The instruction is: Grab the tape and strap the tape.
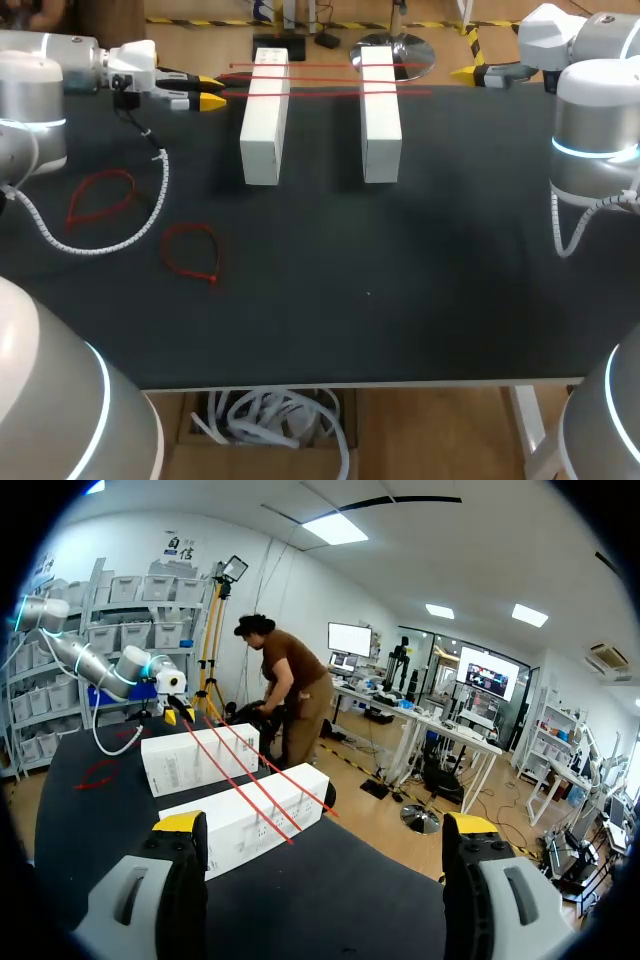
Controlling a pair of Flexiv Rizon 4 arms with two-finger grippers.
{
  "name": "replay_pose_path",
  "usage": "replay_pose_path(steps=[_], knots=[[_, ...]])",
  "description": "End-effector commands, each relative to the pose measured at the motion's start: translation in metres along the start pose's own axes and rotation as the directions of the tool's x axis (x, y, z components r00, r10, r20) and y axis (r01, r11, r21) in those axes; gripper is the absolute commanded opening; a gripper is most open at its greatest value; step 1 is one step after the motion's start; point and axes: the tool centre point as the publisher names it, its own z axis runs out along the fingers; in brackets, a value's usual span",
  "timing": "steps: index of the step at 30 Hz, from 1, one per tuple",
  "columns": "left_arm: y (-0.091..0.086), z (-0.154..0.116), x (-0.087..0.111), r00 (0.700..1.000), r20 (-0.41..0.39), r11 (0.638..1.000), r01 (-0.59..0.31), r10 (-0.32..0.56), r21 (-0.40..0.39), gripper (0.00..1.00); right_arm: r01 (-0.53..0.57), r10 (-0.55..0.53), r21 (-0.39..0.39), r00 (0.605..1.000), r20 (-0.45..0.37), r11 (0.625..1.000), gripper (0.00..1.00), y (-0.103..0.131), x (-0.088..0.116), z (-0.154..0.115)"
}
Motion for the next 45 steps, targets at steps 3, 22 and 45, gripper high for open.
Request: replay_pose_path(steps=[3,22,45], knots=[[-0.0025,0.0013,0.0024,1.0,0.0,1.0,-0.002,0.002,0.004,0.27,0.0,0.0,0.0,1.0,0.0,1.0,1.0,0.0,0.0001,-0.0005],[-0.0032,0.0051,0.0038,1.0,-0.001,1.0,0.001,-0.001,0.015,0.24,0.0,0.0,0.0,1.0,0.0,1.0,1.0,0.0,0.0001,-0.0005],[-0.0057,0.0043,0.0072,1.0,-0.011,1.0,-0.004,0.004,0.019,0.0,0.0,0.0,0.0,1.0,0.0,1.0,1.0,0.0,0.0001,-0.0005]])
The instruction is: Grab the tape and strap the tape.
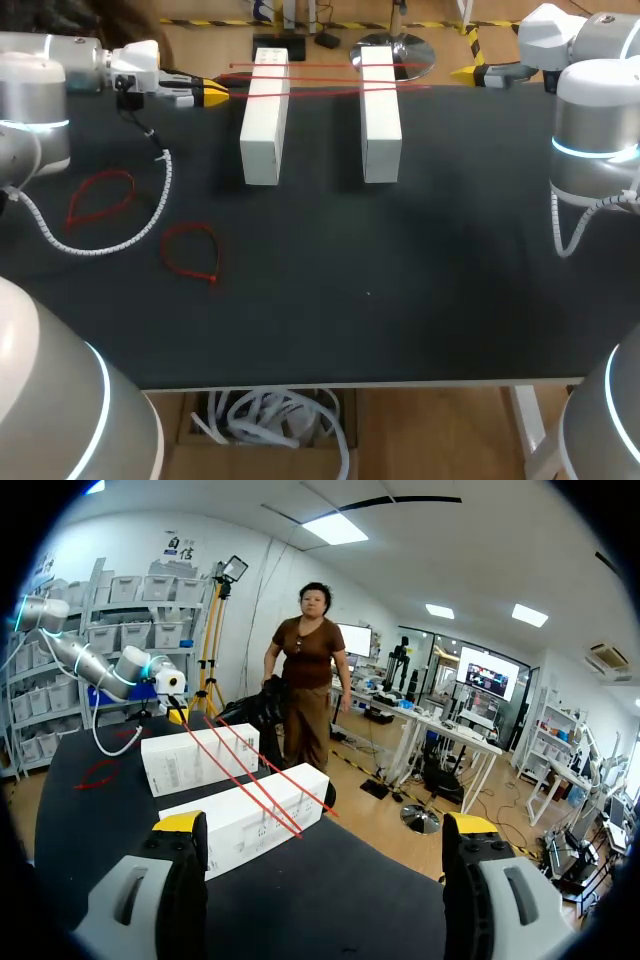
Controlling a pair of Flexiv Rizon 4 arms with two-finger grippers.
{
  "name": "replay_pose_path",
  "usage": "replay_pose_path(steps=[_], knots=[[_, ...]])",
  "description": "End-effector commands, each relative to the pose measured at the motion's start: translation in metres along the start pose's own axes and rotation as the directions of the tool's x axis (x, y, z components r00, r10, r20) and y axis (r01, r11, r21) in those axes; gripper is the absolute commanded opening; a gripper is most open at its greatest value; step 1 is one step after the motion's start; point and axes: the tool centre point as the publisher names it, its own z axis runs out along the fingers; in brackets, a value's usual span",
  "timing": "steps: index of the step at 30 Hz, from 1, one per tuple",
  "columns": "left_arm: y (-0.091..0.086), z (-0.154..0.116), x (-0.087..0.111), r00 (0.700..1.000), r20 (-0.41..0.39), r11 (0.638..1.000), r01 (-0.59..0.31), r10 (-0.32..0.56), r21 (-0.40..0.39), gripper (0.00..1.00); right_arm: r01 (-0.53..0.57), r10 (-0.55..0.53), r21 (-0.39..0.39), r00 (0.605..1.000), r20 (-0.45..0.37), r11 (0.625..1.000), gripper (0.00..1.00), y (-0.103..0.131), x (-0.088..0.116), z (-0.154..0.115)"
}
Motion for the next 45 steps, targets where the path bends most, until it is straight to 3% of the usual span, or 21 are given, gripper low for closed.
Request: replay_pose_path(steps=[1,14,20,22,30,33,45], knots=[[-0.004,-0.002,0.003,1.0,-0.002,1.0,-0.007,0.007,0.002,0.0,0.0,0.0,0.0,1.0,0.0,1.0,1.0,0.0,0.0,0.0],[-0.039,-0.003,0.031,0.998,-0.031,0.999,-0.046,0.047,0.03,0.0,0.0,0.0,0.0,1.0,0.0,1.0,1.0,0.0,0.0,0.0],[-0.065,0.001,0.043,0.999,0.007,0.996,-0.045,0.045,0.076,0.0,0.0,0.0,0.0,1.0,0.0,1.0,1.0,0.0,0.0,0.0],[-0.075,0.004,0.047,1.0,0.006,0.993,-0.009,0.009,0.121,0.0,0.0,0.0,0.0,1.0,0.0,1.0,1.0,0.0,0.0,0.0],[-0.103,0.021,0.066,0.998,0.034,0.987,-0.048,0.043,0.152,0.0,0.0,0.0,0.0,1.0,0.0,1.0,1.0,0.0,0.0,0.0],[-0.114,0.028,0.069,1.0,0.024,0.978,-0.011,0.006,0.207,0.0,0.0,0.0,0.0,1.0,0.0,1.0,1.0,0.0,0.0,0.0],[-0.14,0.047,0.077,1.0,0.012,0.951,0.005,-0.009,0.308,0.0,0.0,0.0,0.0,1.0,0.0,1.0,1.0,0.0,0.0,0.0]])
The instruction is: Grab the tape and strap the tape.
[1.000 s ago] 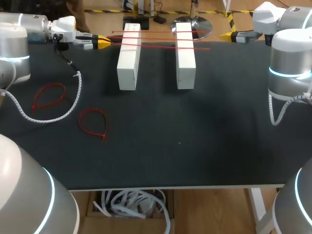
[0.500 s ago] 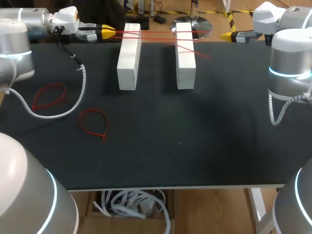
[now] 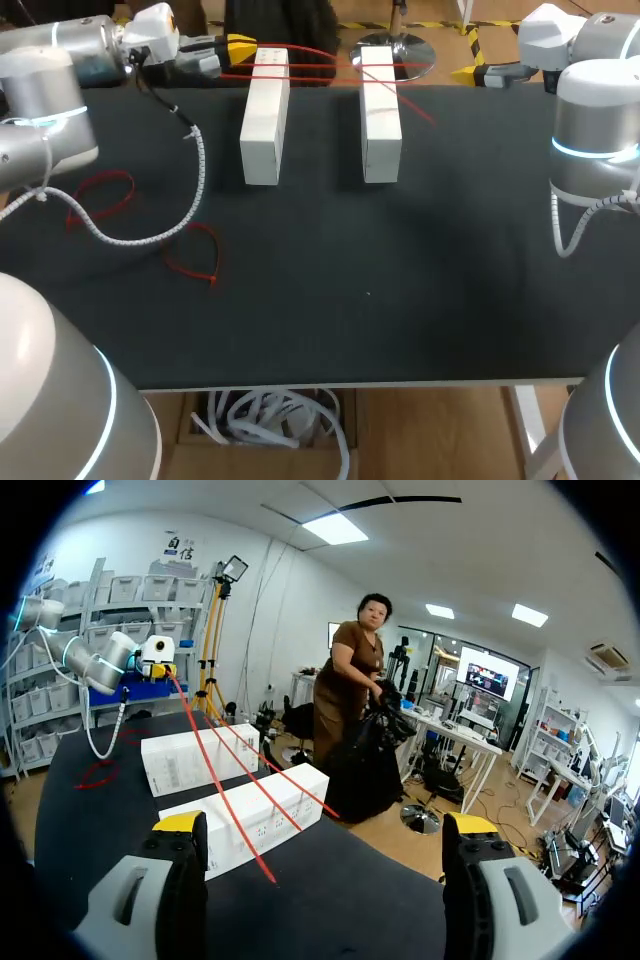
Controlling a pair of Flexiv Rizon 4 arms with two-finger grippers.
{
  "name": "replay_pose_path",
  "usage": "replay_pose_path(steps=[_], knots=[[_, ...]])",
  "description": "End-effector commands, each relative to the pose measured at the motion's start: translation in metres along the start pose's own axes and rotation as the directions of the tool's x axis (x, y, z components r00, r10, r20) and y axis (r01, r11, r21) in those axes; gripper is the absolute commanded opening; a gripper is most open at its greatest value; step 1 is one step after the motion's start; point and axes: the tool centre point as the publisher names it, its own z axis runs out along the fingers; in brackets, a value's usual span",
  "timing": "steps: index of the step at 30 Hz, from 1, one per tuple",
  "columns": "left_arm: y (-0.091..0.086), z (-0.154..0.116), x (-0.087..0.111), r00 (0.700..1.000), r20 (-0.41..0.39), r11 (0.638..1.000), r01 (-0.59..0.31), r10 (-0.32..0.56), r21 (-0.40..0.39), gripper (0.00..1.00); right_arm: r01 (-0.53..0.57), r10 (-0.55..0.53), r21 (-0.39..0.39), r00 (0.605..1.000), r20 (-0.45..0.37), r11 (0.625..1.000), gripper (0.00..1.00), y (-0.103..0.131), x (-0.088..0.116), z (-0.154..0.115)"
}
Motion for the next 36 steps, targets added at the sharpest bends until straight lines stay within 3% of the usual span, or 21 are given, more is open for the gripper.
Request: replay_pose_path(steps=[1,4,10,23,36], knots=[[-0.003,0.008,0.005,0.999,0.045,0.999,0.016,-0.017,0.042,0.0,0.0,0.0,0.0,1.0,0.0,1.0,1.0,0.0,0.0,0.0],[-0.008,0.012,0.006,1.0,0.005,0.996,0.03,-0.03,0.084,0.0,0.0,0.0,0.0,1.0,0.0,1.0,1.0,0.0,0.0,0.0],[-0.009,0.021,0.012,0.999,-0.049,0.998,0.004,0.0,0.07,0.0,0.0,0.0,0.0,1.0,0.0,1.0,1.0,0.0,0.0,0.0],[-0.017,0.029,0.015,0.997,-0.083,0.993,0.015,-0.005,0.117,0.0,0.0,0.0,0.0,1.0,0.0,1.0,1.0,0.0,0.0,0.0],[-0.018,0.028,0.015,0.998,-0.068,0.995,0.005,0.002,0.104,0.0,0.0,0.0,0.0,1.0,0.0,1.0,1.0,0.0,0.0,0.0]])
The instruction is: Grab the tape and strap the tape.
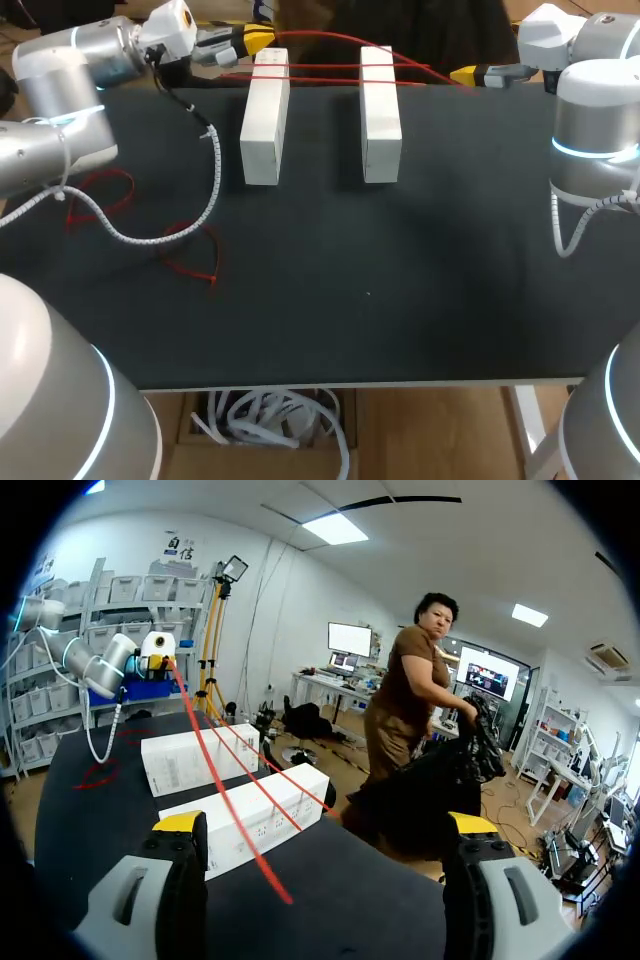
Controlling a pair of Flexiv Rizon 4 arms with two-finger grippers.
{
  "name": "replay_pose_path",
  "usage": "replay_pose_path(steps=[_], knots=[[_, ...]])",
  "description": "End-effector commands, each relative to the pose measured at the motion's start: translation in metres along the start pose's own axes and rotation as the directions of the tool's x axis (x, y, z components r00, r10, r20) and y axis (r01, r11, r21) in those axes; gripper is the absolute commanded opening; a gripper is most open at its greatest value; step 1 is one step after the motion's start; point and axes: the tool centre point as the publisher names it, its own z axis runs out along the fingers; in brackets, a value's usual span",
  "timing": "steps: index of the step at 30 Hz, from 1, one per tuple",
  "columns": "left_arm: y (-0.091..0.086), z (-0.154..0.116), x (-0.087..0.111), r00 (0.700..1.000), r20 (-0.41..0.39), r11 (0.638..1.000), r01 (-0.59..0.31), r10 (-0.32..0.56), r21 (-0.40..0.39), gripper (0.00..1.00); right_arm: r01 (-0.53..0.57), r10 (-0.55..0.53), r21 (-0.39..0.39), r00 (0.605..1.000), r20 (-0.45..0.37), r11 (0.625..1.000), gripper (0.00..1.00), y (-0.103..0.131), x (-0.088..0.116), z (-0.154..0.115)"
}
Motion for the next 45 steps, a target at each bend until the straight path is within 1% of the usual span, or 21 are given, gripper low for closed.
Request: replay_pose_path(steps=[1,9,10,11,12,16,20,23,29,31,34,36,41,45], knots=[[0.0,0.0,0.0,1.0,0.002,1.0,0.0,0.0,0.0,0.0,0.0,0.0,0.0,1.0,0.0,1.0,1.0,0.0,0.0,0.0],[0.0,0.0,0.0,1.0,0.002,1.0,0.0,0.0,0.0,0.0,0.0,0.0,0.0,1.0,0.0,1.0,1.0,0.0,0.0,0.0],[0.002,0.001,0.002,1.0,-0.001,1.0,0.001,-0.001,0.011,0.0,0.0,0.0,0.0,1.0,0.0,1.0,1.0,0.0,0.0,0.0],[0.003,0.004,0.004,1.0,-0.017,1.0,-0.007,0.007,0.022,0.0,0.0,0.0,0.0,1.0,0.0,1.0,1.0,0.0,0.0,0.0],[0.003,0.007,0.004,1.0,-0.016,1.0,-0.015,0.015,0.025,0.0,0.0,0.0,0.0,1.0,0.0,1.0,1.0,0.0,0.0,0.0],[0.001,0.021,-0.001,0.998,-0.047,0.998,-0.047,0.049,0.044,0.0,0.0,0.0,0.0,1.0,0.0,1.0,1.0,0.0,0.0,0.0],[-0.005,0.028,-0.006,0.995,-0.073,0.997,-0.07,0.072,0.022,0.0,0.0,0.0,0.0,1.0,0.0,1.0,1.0,0.0,0.0,0.0],[-0.008,0.03,-0.006,0.994,-0.076,0.997,-0.08,0.079,-0.013,0.0,0.0,0.0,0.0,1.0,0.0,1.0,1.0,0.0,0.0,0.0],[-0.016,0.039,-0.005,0.991,-0.094,0.995,-0.099,0.099,0.009,0.0,0.0,0.0,0.0,1.0,0.0,1.0,1.0,0.0,0.0,0.0],[-0.016,0.043,-0.005,0.99,-0.101,0.994,-0.095,0.099,0.045,0.0,0.0,0.0,0.0,1.0,0.0,1.0,1.0,0.0,0.0,0.0],[-0.015,0.047,-0.005,0.991,-0.101,0.994,-0.084,0.091,0.07,0.0,0.0,0.0,0.0,1.0,0.0,1.0,1.0,0.0,0.0,0.0],[-0.012,0.05,-0.005,0.992,-0.098,0.995,-0.078,0.083,0.059,0.0,0.0,0.0,0.0,1.0,0.0,1.0,1.0,0.0,0.0,0.0],[-0.007,0.053,-0.005,0.994,-0.082,0.996,-0.063,0.068,0.061,0.0,0.0,0.0,0.0,1.0,0.0,1.0,1.0,0.0,0.0,0.0],[-0.005,0.056,-0.005,0.995,-0.073,0.996,-0.062,0.066,0.06,0.0,0.0,0.0,0.0,1.0,0.0,1.0,1.0,0.0,0.0,0.0]])
